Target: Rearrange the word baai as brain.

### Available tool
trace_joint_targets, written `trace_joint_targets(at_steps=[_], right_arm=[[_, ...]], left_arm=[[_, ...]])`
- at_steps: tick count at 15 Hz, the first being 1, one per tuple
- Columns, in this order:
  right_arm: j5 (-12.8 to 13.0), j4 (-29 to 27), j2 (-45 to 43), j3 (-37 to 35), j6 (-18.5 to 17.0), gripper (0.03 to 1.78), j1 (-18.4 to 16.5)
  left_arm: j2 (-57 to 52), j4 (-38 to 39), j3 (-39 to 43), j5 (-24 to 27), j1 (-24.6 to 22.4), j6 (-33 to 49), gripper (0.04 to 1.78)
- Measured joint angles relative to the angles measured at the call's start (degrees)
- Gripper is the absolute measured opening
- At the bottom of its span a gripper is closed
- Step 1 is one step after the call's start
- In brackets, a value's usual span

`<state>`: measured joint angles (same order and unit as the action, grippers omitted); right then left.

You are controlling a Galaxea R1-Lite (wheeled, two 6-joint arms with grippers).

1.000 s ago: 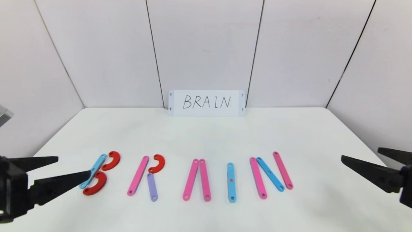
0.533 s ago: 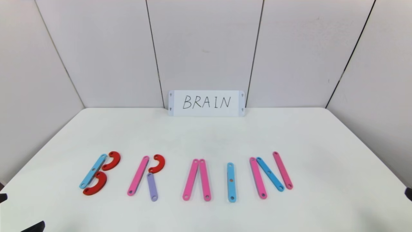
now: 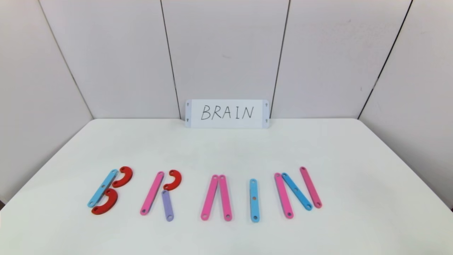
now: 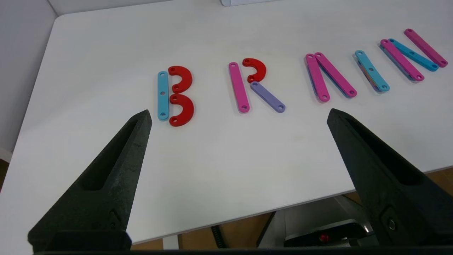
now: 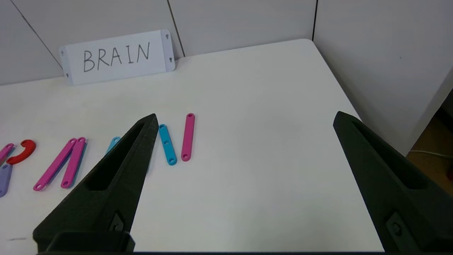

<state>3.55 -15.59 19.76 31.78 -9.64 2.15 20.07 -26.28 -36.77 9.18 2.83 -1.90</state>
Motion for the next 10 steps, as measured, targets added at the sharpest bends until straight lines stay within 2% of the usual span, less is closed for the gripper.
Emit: trace_joint_targets(at_steps=[2,5,6,8,10], right_arm=[[-2.5,0.2,-4.7,-0.5,0.4,1.73,-0.7],[-9.7,0.2,-11.6,-1.7,1.5,1.73,-1.9],[-10.8,0.5,-13.8,-2.7,2.8,1.73,-2.2],[-10.9,1.0,-16.9,-5.1,6.7,1.73,-2.3],[-10.2,3.7,-18.6,-8.4,9.9,1.73,-2.4]], left_arm=[[-4.6,-0.4,0.7,-0.3,-0.7,0.1,1.73],[-11.2,0.2,3.0,-1.8,-1.8,0.1,1.73],[-13.1,1.5,4.2,-2.1,-2.0,0.1,1.73],[-16.5,6.6,8.2,-2.7,-2.2,0.0,1.73],[-18.5,13.0,13.3,-5.9,-2.3,-0.1,1.73]])
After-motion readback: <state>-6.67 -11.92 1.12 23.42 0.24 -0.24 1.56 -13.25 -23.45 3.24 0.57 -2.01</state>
